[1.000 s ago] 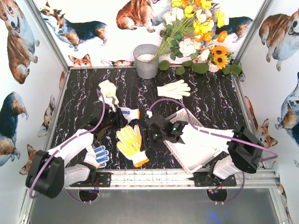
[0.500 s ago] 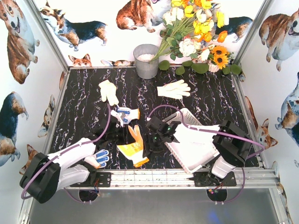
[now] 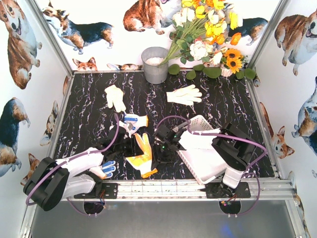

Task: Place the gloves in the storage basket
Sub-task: Pair the glove with the glove.

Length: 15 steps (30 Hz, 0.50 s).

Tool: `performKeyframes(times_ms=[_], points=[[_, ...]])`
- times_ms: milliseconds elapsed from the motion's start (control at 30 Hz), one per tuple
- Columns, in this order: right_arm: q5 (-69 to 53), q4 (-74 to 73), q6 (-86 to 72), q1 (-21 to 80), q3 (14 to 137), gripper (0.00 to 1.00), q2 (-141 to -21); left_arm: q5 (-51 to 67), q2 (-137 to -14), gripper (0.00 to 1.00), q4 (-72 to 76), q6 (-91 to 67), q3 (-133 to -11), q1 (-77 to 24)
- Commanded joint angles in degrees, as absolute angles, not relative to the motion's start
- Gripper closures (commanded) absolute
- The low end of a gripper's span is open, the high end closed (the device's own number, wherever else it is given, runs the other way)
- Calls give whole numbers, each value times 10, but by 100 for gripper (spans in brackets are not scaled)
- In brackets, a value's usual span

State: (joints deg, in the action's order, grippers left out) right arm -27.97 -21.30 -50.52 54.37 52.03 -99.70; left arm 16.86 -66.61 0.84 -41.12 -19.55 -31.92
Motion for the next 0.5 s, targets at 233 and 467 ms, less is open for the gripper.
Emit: performKeyframes(times_ms=[233, 467], points=[[-295, -222, -509, 542, 541, 78, -1018, 143, -682, 76, -10, -409, -185, -325], [-283, -243, -504, 537, 547, 100, -976, 117, -621, 73, -57, -364, -209, -336]])
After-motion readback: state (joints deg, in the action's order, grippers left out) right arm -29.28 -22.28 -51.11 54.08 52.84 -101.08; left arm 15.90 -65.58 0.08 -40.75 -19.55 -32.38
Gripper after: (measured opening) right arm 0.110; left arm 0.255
